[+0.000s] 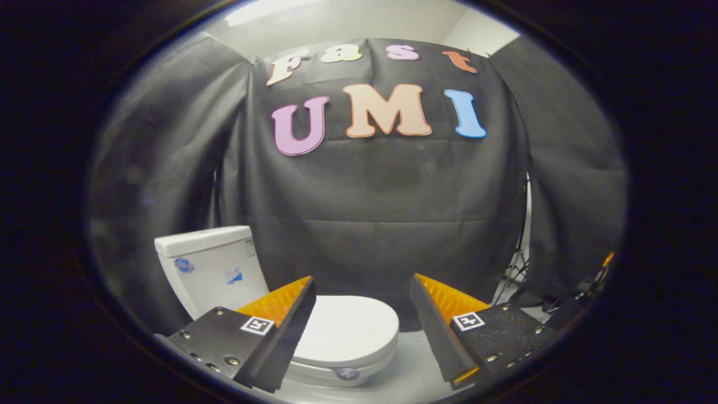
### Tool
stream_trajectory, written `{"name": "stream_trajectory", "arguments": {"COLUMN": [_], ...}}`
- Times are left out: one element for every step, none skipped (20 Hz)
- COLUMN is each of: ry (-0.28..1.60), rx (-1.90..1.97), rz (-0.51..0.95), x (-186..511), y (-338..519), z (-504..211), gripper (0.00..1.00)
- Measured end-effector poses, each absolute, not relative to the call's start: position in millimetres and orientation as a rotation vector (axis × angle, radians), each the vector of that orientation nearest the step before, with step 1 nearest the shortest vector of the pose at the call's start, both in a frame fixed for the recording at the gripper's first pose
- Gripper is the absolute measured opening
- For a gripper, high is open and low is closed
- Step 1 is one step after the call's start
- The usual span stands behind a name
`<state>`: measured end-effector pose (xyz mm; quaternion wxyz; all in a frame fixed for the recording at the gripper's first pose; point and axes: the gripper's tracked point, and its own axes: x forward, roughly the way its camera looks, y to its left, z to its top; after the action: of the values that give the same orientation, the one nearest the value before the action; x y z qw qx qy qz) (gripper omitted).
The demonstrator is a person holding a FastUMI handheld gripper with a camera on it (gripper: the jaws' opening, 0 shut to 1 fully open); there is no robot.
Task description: Open the toilet lid.
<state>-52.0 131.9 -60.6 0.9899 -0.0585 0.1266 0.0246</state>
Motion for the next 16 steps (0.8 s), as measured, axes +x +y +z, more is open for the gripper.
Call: {"name": "stream_trajectory", "arguments": {"ry": [0.252,0.252,0.255,0.25,0.249,0.249,0.254,0.257,0.257,0.253,0.253,0.266,0.285,0.305,0.331,0.346], "rx": [-0.131,-0.123,-0.104,-0.089,-0.081,-0.074,-0.054,-0.023,0.0,0.012,0.016,0.012,0.006,0.008,0.019,0.029], "rz": [0.05,0.061,0.077,0.08,0.07,0.04,0.029,0.034,0.029,0.013,0.003,-0.016,-0.041,-0.059,-0.073,-0.09], "x": [-54,-56,-58,-60,-61,-60,-60,-59,-58,-56,-53,-51,-50,-49,-47,-48], "y": [134,139,145,144,139,130,124,125,124,117,111,104,95,87,82,76], "z": [-60,-59,-58,-59,-57,-56,-57,-59,-59,-59,-61,-69,-78,-88,-97,-106], "gripper": [1.0,1.0,1.0,1.0,1.0,1.0,1.0,1.0,1.0,1.0,1.0,1.0,1.0,1.0,1.0,1.0]}}
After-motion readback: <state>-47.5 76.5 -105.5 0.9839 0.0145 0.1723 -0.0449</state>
